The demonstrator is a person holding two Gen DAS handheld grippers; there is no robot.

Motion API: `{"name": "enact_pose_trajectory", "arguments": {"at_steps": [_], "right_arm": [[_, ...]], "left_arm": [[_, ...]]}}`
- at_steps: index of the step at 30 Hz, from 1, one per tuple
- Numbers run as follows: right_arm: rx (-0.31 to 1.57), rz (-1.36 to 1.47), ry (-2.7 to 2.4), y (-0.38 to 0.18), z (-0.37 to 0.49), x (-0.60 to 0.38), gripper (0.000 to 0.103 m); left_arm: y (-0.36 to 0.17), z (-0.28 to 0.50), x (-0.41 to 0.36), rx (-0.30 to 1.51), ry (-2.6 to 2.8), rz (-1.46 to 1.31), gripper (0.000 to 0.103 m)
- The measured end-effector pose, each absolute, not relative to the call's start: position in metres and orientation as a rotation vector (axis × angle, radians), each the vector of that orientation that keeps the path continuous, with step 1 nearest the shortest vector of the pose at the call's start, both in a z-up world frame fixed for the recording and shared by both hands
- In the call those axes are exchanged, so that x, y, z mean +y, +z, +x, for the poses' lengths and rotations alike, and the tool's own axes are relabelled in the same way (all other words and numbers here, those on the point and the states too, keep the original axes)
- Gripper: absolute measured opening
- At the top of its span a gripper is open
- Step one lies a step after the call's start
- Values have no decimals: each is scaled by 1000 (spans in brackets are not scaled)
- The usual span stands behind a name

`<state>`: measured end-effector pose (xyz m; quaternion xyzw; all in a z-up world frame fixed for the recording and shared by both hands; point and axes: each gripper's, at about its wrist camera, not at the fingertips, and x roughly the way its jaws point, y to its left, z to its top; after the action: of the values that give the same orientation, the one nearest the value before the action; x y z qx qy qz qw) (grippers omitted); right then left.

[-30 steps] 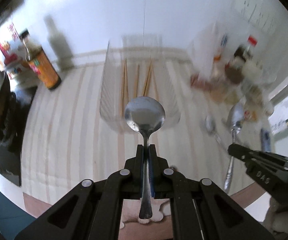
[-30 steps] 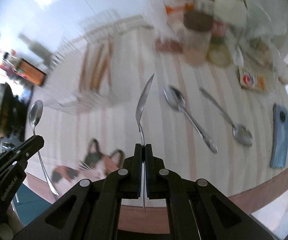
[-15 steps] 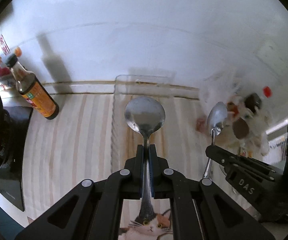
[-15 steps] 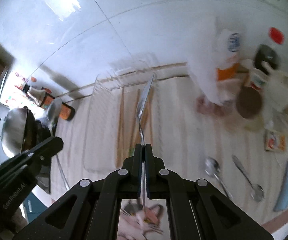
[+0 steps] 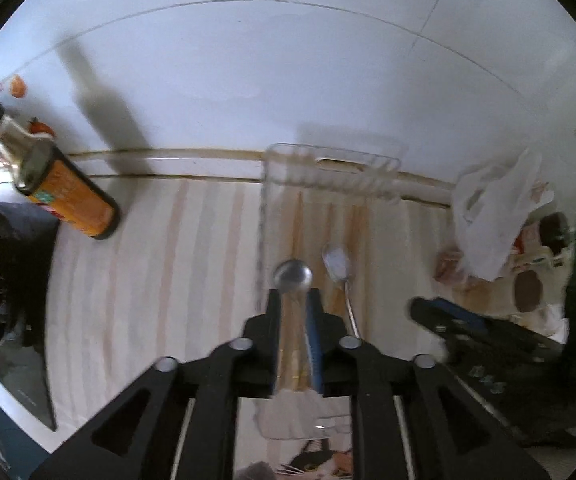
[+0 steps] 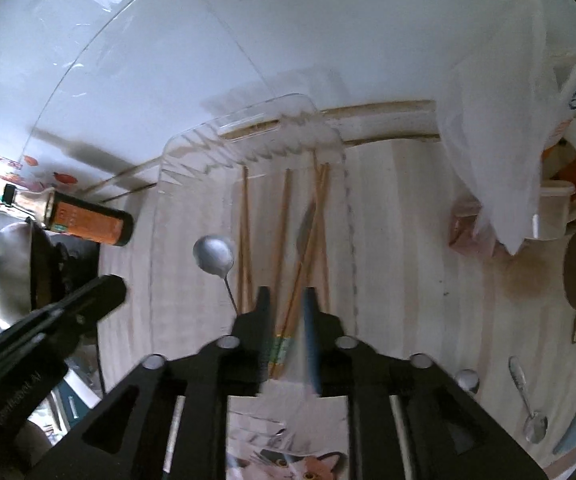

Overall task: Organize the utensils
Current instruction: 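Carry both spoons into the clear basket and open both tools, then grasp a steel spoon with the left tool while the right tool grasps another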

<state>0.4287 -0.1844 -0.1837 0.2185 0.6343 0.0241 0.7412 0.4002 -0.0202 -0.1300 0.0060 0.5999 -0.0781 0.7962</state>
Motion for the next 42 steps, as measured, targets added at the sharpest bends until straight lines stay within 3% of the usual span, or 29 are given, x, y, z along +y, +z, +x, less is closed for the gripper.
{"name": "enact_pose_trajectory", "arguments": {"at_steps": [3, 7, 11, 17, 23, 34, 37, 38, 40, 42], "right_arm": [[1378, 478, 36, -181, 422, -191, 27], [1338, 470, -8, -165, 397, -213, 37], [1307, 450, -95, -154, 357, -248, 51], [1387, 439, -233, -168, 293, -307, 55], [1532, 418, -293, -218, 250, -359, 55], [1653, 229, -188, -293, 235, -360, 56], [1615, 184, -177, -294, 237, -353, 41], [1606, 185, -176, -294, 237, -351, 27], [1593, 195, -197, -293, 237, -350, 7], [1587, 234, -235, -292, 237, -355, 6]], "left_arm": [[-128, 393, -16, 1247, -104, 58, 55], [-117, 372, -1, 1095, 45, 98, 69], [-110, 351, 10, 982, 145, 110, 103], [-122, 322, -14, 1004, 156, 164, 103], [-154, 276, -82, 1121, 37, 195, 103], [-228, 226, -183, 1362, -138, 241, 103], [-238, 227, -193, 1390, -144, 230, 102], [-242, 228, -196, 1409, -149, 214, 102], [-249, 233, -204, 1451, -171, 165, 99], [-255, 240, -210, 1485, -183, 124, 97]]}}
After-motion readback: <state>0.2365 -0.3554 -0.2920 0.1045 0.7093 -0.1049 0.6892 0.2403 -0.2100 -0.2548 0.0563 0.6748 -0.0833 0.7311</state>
